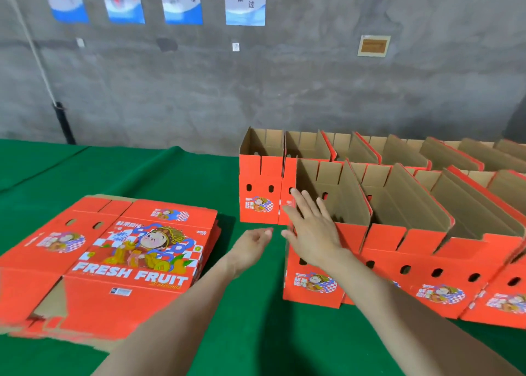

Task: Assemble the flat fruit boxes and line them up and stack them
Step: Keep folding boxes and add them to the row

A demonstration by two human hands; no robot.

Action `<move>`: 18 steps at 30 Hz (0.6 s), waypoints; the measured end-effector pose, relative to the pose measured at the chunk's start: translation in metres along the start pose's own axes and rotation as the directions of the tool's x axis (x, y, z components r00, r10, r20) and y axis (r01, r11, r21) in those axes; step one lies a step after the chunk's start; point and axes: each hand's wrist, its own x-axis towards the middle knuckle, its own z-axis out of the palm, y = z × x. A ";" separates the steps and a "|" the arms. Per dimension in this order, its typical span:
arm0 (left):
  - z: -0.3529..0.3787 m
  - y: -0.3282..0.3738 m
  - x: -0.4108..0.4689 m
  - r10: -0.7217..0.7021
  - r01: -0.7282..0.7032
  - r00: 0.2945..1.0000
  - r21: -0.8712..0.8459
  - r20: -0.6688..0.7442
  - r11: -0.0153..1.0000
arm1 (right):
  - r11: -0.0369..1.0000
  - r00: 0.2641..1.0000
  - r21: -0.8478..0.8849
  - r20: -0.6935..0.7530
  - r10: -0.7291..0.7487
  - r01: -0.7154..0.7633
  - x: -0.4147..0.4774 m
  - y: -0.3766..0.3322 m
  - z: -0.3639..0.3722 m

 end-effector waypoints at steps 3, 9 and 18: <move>-0.044 -0.051 -0.011 -0.019 0.123 0.973 0.445 -0.230 0.887 | 0.998 0.998 -0.009 -0.011 0.067 -0.067 0.006 0.006 0.006; -0.151 -0.139 -0.059 -0.256 0.510 0.859 0.701 -0.443 0.498 | 0.991 0.990 0.021 -0.050 0.132 -0.131 0.004 -0.002 0.008; -0.150 -0.178 -0.122 -0.250 0.376 0.925 0.795 -0.287 0.476 | 0.993 0.965 0.094 -0.257 -0.047 0.073 -0.018 -0.078 -0.001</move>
